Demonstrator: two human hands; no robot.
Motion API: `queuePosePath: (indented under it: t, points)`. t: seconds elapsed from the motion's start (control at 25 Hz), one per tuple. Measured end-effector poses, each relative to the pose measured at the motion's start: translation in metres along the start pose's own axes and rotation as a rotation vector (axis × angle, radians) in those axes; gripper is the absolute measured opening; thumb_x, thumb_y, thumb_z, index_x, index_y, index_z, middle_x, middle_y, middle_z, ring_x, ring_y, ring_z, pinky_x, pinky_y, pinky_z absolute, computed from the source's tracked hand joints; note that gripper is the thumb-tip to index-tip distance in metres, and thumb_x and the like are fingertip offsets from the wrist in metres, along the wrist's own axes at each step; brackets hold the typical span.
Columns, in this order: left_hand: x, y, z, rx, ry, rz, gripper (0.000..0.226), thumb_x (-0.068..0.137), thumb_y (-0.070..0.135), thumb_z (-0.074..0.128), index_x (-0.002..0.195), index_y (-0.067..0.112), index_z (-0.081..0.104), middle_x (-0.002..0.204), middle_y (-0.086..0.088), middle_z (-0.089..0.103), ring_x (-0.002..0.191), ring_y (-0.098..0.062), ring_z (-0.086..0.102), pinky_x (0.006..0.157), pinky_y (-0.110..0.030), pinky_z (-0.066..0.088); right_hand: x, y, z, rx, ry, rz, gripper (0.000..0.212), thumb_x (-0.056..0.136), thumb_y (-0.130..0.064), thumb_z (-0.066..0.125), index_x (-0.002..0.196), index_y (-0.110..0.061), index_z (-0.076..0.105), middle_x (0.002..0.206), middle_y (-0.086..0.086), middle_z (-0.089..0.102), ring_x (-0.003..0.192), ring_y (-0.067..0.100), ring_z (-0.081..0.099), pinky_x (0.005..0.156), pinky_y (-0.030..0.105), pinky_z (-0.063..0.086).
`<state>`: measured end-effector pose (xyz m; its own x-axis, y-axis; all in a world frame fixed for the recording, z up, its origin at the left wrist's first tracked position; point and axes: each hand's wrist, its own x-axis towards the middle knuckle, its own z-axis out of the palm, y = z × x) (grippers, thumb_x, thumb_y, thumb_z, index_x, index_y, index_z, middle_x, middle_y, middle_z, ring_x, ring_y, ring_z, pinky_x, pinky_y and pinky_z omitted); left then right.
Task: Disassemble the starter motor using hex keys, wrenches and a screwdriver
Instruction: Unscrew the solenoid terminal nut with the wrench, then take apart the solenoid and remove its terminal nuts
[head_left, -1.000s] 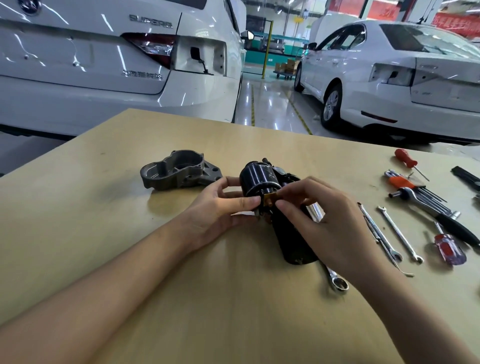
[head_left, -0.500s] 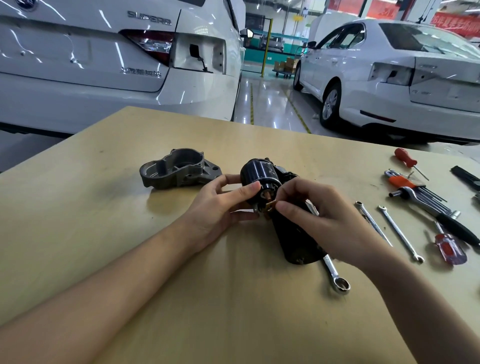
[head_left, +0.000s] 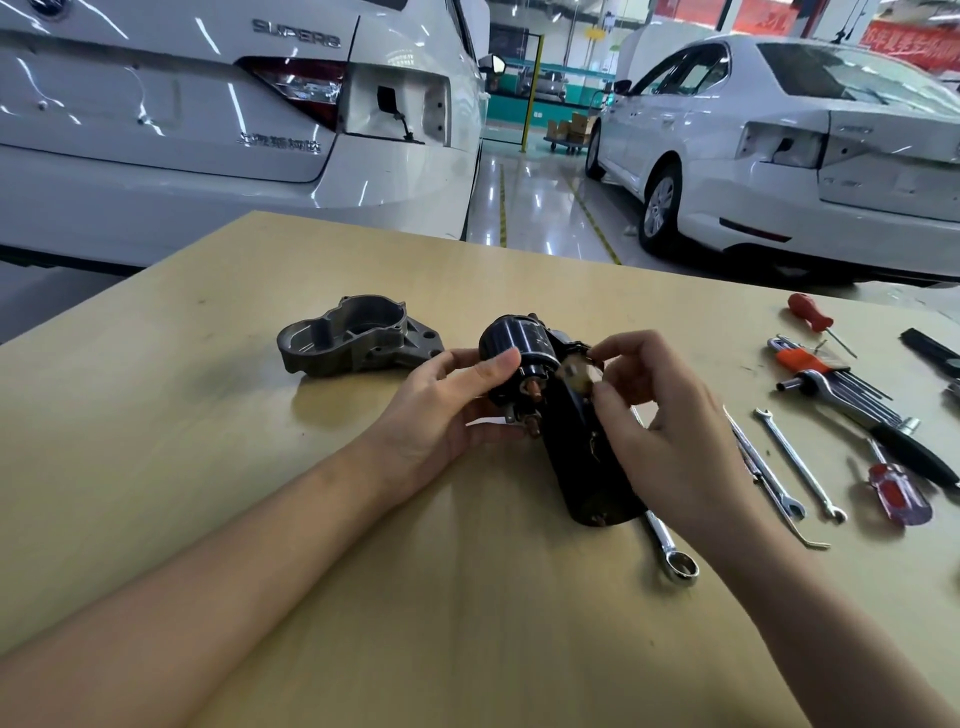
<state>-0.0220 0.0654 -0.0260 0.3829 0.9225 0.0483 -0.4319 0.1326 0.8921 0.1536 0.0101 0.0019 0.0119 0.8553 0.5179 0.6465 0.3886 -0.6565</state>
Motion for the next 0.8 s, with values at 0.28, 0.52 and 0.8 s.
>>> queuePosePath:
  t: [0.28,0.52,0.8]
  points:
    - [0.0,0.003,0.001,0.034,-0.028,-0.056,0.038,0.077,0.048,0.062,0.096,0.018,0.077,0.094,-0.008,0.071,0.082,-0.018,0.068,0.069,-0.033,0.057,0.0,0.001,-0.006,0.0,0.017,0.064,0.027,0.084,-0.005,0.057,0.098,-0.028,0.061,0.092,-0.012,0.06,0.089,0.001,0.055,0.071,0.011,0.04]
    - [-0.001,0.0,0.006,0.09,0.026,-0.132,0.059,0.071,0.051,0.066,0.114,0.01,0.068,0.12,-0.02,0.065,0.111,-0.036,0.062,0.097,-0.052,0.048,-0.006,-0.002,-0.006,-0.033,-0.263,0.039,0.053,0.082,-0.043,0.066,0.131,-0.031,0.047,0.131,-0.021,0.04,0.122,-0.006,0.04,0.094,0.002,0.028]
    - [-0.002,0.002,0.001,0.037,-0.011,-0.188,0.043,0.078,0.034,0.066,0.109,0.004,0.069,0.102,-0.015,0.071,0.086,-0.021,0.07,0.069,-0.03,0.058,-0.01,0.0,0.006,-0.093,-0.296,0.079,0.064,0.084,-0.048,0.055,0.142,-0.032,0.034,0.138,-0.026,0.025,0.122,-0.005,0.035,0.091,0.002,0.026]
